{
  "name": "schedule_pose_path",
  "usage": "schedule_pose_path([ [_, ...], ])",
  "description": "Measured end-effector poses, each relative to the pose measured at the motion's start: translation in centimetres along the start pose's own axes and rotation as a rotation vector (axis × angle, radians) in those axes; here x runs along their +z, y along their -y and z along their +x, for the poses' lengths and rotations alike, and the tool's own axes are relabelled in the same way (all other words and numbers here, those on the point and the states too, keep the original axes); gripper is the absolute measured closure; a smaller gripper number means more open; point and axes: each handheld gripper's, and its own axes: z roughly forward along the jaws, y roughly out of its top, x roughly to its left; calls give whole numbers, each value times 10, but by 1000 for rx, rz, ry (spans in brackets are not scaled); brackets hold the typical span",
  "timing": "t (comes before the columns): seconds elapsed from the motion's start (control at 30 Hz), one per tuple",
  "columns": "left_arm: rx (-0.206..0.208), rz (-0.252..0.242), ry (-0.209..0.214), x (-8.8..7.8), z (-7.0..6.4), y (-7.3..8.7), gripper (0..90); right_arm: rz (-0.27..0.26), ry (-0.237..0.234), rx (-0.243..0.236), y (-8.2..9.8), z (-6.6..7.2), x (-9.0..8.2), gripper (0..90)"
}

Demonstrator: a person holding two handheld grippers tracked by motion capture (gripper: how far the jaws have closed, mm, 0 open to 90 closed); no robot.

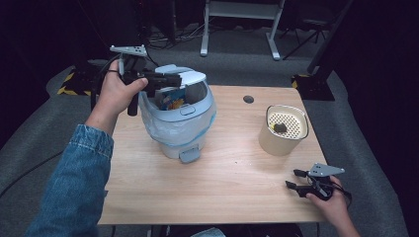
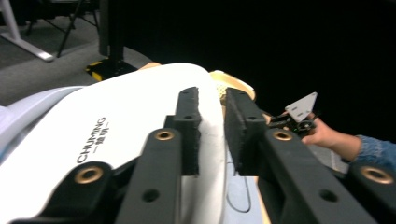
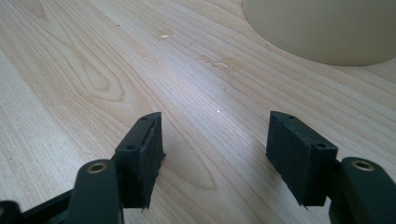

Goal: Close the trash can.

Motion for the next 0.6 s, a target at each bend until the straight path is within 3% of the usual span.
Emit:
schedule_pose_path([
  [0.23,-7,30,15,6,-2,2,836,0,1,1,0,0,0,366],
  [0.33,27,68,-30,10,-3,5,883,0,2,0,0,0,0,366],
  [0.6,55,104,-50,19,-1,18,899,0,2,1,0,0,0,366],
])
